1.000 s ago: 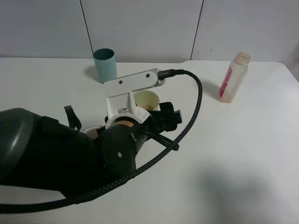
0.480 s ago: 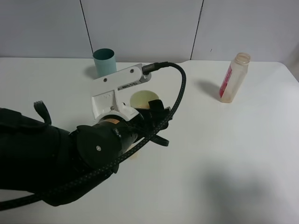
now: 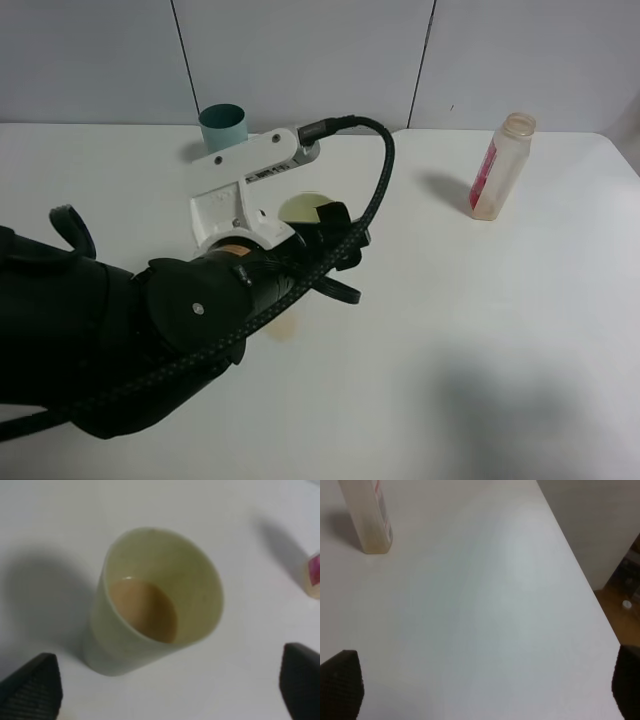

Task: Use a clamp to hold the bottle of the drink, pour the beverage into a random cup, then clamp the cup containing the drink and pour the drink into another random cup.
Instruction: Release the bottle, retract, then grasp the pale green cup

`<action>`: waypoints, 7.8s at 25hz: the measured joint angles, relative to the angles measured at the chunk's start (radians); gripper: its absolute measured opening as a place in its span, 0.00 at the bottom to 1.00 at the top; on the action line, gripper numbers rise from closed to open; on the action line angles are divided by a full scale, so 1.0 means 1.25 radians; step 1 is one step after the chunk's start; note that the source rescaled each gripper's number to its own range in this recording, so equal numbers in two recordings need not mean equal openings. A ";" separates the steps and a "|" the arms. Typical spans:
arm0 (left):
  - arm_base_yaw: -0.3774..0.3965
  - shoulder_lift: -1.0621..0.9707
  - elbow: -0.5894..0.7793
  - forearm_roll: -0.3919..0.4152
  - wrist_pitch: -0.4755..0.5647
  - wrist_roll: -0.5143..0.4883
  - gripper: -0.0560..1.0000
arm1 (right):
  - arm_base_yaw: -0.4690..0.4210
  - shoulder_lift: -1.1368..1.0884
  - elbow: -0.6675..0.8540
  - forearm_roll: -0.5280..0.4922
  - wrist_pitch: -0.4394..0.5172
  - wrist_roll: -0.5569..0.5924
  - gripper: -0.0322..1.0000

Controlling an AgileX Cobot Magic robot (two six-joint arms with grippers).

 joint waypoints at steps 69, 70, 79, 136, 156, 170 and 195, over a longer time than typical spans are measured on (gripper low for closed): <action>0.137 0.079 -0.001 0.264 0.181 -0.098 0.75 | 0.000 0.000 0.000 0.000 0.000 0.000 1.00; 0.137 0.080 -0.001 0.265 0.181 -0.098 0.75 | 0.000 0.000 0.000 0.000 0.000 0.000 1.00; 0.137 0.120 -0.017 0.298 0.162 -0.096 0.74 | 0.000 0.000 0.000 0.000 0.000 0.000 1.00; 0.121 0.145 -0.045 0.323 0.167 -0.098 0.74 | 0.000 0.000 0.000 0.000 0.000 0.000 1.00; 0.133 0.204 -0.046 0.345 0.101 -0.097 0.74 | 0.000 0.000 0.000 0.000 0.000 0.000 1.00; 0.145 0.235 -0.062 0.362 0.084 -0.098 0.74 | 0.000 0.000 0.000 0.000 0.000 0.000 1.00; 0.169 0.335 -0.072 0.453 -0.016 -0.224 0.74 | 0.000 0.000 0.000 0.000 0.000 0.000 1.00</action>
